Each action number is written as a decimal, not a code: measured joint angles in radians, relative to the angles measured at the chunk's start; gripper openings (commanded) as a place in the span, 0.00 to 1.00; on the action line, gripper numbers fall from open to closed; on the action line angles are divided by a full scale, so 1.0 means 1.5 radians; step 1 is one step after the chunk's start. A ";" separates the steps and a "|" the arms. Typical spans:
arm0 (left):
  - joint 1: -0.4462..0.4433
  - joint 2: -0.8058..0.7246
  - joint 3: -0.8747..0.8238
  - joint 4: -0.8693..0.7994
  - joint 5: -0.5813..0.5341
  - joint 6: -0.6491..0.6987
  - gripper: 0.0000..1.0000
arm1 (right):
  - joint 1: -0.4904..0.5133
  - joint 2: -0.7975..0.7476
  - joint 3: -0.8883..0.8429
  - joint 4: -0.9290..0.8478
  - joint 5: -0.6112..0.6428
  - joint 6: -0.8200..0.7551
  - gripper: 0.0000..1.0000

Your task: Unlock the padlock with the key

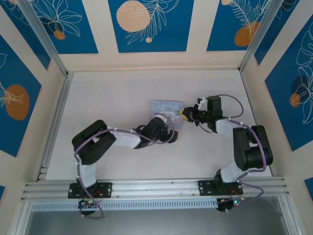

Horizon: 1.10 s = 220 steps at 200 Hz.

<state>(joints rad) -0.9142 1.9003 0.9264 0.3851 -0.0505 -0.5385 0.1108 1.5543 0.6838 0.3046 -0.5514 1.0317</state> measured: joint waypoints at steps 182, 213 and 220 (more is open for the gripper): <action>0.023 0.052 0.020 0.135 0.120 -0.063 0.94 | 0.018 0.000 0.000 -0.004 0.034 0.000 0.00; 0.023 0.052 0.019 0.135 0.086 -0.063 0.94 | 0.018 0.000 0.000 -0.004 0.034 -0.001 0.00; 0.023 0.052 0.018 0.135 0.076 -0.063 0.94 | 0.018 0.000 0.001 -0.004 0.034 0.000 0.00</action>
<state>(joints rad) -0.8799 1.9781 0.9539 0.5869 0.0631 -0.6327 0.1379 1.5543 0.6846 0.2981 -0.5011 1.0313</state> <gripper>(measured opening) 0.939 0.060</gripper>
